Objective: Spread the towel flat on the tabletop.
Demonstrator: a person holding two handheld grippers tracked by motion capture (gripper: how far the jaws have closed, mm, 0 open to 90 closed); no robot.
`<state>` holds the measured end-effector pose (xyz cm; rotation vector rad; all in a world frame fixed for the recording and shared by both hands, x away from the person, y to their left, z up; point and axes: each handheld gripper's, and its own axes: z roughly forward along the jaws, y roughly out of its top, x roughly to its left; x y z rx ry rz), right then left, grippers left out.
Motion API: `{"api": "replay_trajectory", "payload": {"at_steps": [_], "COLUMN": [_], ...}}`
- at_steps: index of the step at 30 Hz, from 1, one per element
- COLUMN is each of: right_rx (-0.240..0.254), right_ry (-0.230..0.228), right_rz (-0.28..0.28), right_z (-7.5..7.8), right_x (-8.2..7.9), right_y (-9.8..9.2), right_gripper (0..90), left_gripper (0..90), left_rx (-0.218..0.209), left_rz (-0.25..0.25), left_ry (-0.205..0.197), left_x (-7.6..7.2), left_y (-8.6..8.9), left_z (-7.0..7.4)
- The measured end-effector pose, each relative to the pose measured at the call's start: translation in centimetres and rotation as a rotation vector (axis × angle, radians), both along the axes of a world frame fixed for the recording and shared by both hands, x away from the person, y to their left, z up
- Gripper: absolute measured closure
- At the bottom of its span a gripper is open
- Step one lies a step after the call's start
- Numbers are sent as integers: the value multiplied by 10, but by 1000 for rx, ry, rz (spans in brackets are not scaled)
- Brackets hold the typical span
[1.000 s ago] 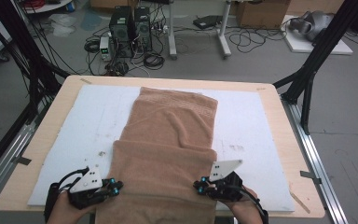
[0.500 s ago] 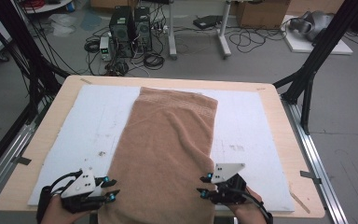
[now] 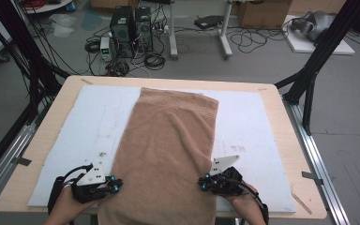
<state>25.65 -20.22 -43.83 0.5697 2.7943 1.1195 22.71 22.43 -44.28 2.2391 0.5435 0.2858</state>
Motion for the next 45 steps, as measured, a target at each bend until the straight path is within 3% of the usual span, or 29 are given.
{"api": "replay_trajectory", "payload": {"at_steps": [9, 13, 18, 20, 24, 27, 31, 34, 39, 45], "right_rx": [-1, -7, 16, 43, 82, 66, 33, -45, -31, 7], "right_ry": [-14, -28, -15, -28, -51, -40, -11, -8, -19, -5], "right_rz": [50, 67, 79, 79, 9, -39, -56, -42, -40, -33], "right_z": [7, 13, 18, 21, 31, 27, 13, 3, 2, 6], "right_x": [-11, -19, -33, -36, -31, -20, -10, -8, -9, -13], "right_y": [2, 0, -7, -11, -23, -27, -25, -20, -22, -22], "right_gripper": [842, 841, 819, 736, 675, 653, 631, 664, 712, 684], "left_gripper": [858, 858, 853, 795, 689, 674, 665, 683, 761, 744], "left_rx": [-24, -25, -42, -64, -84, -63, -29, -58, -88, -90], "left_rz": [7, -14, -57, -55, -9, 15, 22, 37, 48, 37], "left_ry": [-11, -15, -5, -8, -24, -25, -3, 2, 13, 14], "left_x": [-25, -41, -55, -54, -38, -25, -14, -16, -24, -30], "left_y": [9, 8, 6, 8, 11, 6, -2, 0, 6, 9], "left_z": [1, 3, 8, 12, 17, 10, -4, -5, -7, -6]}}
